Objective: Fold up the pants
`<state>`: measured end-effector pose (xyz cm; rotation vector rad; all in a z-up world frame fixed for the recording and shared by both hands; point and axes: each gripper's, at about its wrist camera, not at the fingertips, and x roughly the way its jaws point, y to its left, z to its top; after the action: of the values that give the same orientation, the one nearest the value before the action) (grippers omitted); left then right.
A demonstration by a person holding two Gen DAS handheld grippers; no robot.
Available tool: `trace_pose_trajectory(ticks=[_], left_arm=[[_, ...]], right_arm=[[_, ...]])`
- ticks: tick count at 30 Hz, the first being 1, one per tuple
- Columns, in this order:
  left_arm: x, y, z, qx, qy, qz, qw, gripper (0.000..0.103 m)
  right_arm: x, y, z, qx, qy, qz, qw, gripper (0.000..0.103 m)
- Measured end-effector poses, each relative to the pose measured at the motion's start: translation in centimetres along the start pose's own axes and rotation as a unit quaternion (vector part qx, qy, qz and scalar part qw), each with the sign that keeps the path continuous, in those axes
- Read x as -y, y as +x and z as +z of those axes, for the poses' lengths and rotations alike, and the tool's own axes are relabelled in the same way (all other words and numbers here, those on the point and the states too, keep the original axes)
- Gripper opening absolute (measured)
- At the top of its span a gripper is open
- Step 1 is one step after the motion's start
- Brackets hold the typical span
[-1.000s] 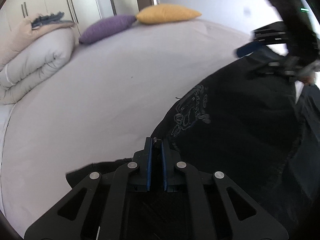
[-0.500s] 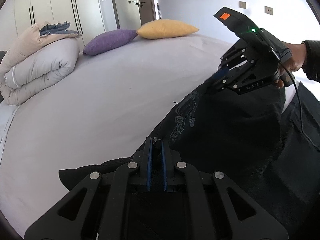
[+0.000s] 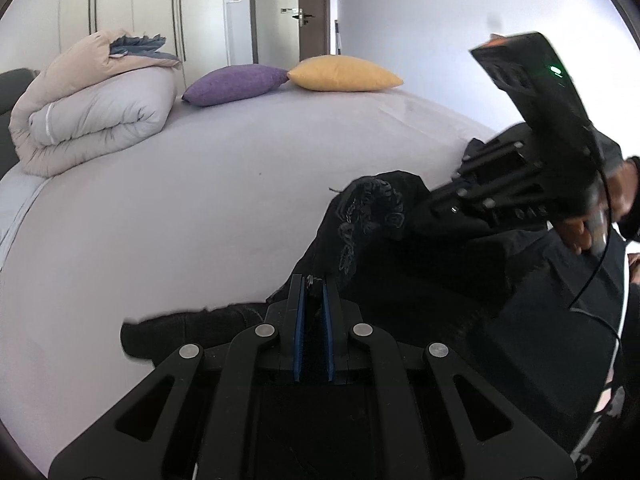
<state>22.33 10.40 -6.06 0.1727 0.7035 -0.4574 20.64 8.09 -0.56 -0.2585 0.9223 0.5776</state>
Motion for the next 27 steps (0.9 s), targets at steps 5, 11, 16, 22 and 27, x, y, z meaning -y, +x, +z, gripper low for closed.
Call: trace_pose_trajectory(ticks=[5,11,16,22,27], left_arm=[[1.8,-4.0,-3.0,-0.002,-0.006,0.000,1.0000,0.007],[4.8,-8.9,-8.1,-0.002,0.023,0.000,0.9997,0.007],[7.6,-11.7,-13.4,-0.023,0.052,-0.003,0.9984,0.007],[12.2,-13.3,-18.9,-0.068,0.120,0.006,0.9905,0.007],[14.0,-14.2,-21.3,-0.084,0.137,0.000,0.9870,0.007]], right_arm=[[-5.9,-2.4,-3.1,0.006,-0.105,-0.056,0.993,0.004],[-15.3,-3.9,-10.4,-0.016,-0.342,-0.184,0.922,0.004],[-19.7,-4.3,-15.8,-0.024,-0.438,-0.221,0.871,0.004],[-22.7,-3.2,-20.3,-0.040,-0.518,-0.237,0.821,0.004],[-25.0,-2.8,-23.5,-0.056,-0.552,-0.236,0.798,0.004]])
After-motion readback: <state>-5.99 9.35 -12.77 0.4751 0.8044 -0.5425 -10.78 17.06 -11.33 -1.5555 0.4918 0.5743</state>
